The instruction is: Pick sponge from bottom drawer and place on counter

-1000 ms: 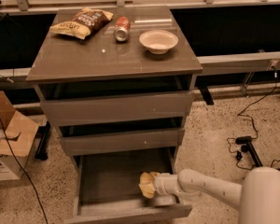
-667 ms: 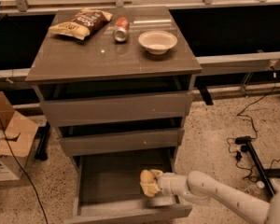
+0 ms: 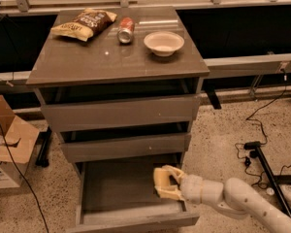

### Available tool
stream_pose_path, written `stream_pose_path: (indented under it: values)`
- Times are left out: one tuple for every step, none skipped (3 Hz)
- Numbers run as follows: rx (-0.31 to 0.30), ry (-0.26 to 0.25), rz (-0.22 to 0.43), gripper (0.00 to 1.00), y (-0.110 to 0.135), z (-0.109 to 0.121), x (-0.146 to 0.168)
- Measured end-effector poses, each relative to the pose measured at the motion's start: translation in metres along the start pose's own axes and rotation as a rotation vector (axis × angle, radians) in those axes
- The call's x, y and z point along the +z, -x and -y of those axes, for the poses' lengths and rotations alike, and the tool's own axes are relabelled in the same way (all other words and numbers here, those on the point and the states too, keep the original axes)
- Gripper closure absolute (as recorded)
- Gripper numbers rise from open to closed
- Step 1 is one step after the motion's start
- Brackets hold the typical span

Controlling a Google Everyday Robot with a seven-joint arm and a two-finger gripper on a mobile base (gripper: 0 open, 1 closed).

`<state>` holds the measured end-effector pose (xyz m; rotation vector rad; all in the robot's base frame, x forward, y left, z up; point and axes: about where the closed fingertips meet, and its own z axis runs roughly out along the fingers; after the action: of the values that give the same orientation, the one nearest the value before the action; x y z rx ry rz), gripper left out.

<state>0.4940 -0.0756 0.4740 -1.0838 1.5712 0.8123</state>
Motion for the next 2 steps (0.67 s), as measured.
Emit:
stream_pose_path:
  values:
    - [-0.235,0.009,0.053,1.00,0.077,-0.014,-0.039]
    - [-0.458,0.009,0.067,1.00,0.156,-0.012,-0.057]
